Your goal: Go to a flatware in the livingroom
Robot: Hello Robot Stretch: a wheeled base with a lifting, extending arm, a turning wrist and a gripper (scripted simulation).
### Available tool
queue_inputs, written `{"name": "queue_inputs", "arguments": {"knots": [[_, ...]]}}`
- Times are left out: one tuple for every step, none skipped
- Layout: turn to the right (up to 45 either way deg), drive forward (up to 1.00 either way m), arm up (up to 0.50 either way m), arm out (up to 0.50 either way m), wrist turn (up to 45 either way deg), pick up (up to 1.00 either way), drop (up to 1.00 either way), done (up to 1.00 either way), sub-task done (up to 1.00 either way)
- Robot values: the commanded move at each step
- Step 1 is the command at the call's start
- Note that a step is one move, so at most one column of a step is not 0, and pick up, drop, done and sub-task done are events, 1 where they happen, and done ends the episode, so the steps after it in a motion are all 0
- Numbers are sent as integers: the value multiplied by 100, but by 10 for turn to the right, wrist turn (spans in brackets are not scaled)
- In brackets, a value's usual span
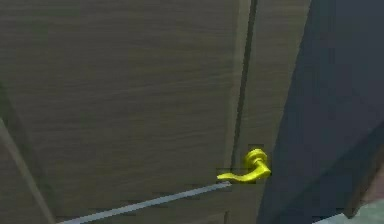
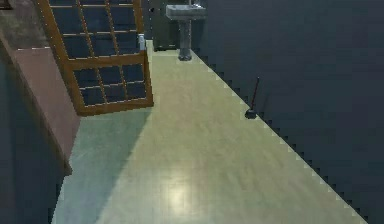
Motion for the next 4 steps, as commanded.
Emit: {"name": "queue_inputs", "arguments": {"knots": [[-450, 0, 0, 0, 0, 0, 0, 0, 0], [-450, 0, 0, 0, 0, 0, 0, 0, 0], [-180, 0, 0, 0, 0, 0, 0, 0, 0], [0, 100, 0, 0, 0, 0, 0, 0, 0]]}}
